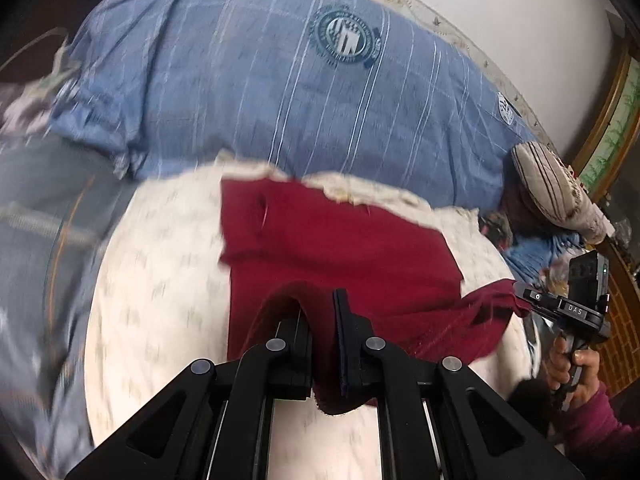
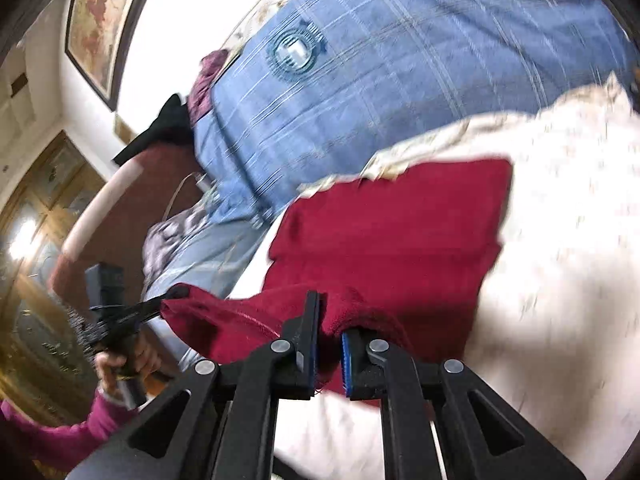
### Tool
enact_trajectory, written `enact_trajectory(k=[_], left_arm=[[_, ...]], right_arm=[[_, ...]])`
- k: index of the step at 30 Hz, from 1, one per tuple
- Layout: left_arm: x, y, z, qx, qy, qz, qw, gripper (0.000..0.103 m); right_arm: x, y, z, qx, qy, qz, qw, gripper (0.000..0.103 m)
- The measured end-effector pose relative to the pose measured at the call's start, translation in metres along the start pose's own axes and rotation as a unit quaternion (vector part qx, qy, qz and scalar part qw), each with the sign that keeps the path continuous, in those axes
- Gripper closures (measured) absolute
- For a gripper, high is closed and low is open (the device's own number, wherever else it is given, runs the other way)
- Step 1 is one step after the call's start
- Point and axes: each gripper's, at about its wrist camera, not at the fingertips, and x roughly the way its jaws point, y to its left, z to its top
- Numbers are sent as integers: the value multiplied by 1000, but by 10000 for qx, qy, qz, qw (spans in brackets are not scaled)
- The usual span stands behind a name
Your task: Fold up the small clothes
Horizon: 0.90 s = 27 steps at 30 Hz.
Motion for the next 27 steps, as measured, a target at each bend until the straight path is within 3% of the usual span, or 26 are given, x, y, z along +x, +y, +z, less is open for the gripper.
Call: enact_trajectory(k=[8,13,18,22,25,26,27], left_arm=[[105,2,50,222,19,183,9996,95],[183,18,76,-100,249,398,9988,95],[229,33,94,-296,301,415,9982,95],[252,43,102,-433,347,317,9980,94],[267,48,107,-373,558,332,9972,86],[267,48,109,-359,608,352,9969,84],[265,47,111,-362,622,302,9970,80]], right_arm=[[50,-40,55,155,-134,-606,9979,95],[76,-67,78,328,-120,-770,9964,95],[110,-87,92,414,22,-961,9945,96],[130,-104,98,662,82,-828,9943,94],[132,-110,100,777,172,-812,9935,85],[126,-107,100,738,126,-800,9940,74],[117,-105,100,709,5,-802,9943,56]])
